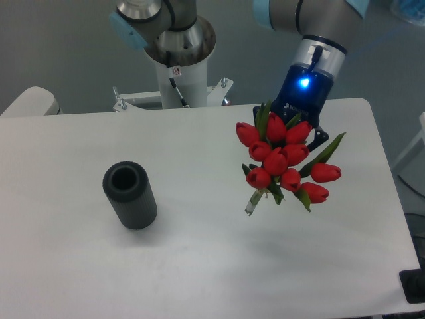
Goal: Place the flowers on the table
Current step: 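Carry the red tulip bouquet toward the table beside the black cylinder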
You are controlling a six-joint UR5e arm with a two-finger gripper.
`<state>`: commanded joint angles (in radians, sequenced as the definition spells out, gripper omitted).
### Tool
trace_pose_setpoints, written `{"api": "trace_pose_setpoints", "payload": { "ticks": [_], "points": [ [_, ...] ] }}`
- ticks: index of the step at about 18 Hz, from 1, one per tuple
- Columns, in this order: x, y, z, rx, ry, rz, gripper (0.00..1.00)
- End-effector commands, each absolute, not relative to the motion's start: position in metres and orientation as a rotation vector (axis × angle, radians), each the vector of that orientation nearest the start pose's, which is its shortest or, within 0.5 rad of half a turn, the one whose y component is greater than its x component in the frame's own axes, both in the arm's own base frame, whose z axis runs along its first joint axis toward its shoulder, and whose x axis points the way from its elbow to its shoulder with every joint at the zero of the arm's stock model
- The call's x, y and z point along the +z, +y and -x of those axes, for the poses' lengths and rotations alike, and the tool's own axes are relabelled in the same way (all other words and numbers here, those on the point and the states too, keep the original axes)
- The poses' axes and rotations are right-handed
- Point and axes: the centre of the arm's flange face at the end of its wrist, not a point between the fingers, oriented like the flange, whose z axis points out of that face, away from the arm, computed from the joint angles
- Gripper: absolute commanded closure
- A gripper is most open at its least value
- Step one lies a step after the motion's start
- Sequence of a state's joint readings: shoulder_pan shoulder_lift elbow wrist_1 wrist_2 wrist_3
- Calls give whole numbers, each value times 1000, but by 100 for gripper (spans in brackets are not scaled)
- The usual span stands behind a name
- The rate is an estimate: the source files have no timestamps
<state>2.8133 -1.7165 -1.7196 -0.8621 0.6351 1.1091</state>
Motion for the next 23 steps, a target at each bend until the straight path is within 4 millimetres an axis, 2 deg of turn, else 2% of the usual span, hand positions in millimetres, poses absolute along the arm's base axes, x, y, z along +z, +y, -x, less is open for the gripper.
{"api": "trace_pose_setpoints", "payload": {
  "ticks": [5,7,15,18,20,23],
  "points": [
    [454,381,454,-1,83,2148,72],
    [449,379,454,24,79,2193,72],
    [449,378,451,107,102,2287,72],
    [448,392,440,139,149,2344,72],
    [453,393,437,167,154,2365,73],
    [464,383,430,250,146,2426,74]
  ]
}}
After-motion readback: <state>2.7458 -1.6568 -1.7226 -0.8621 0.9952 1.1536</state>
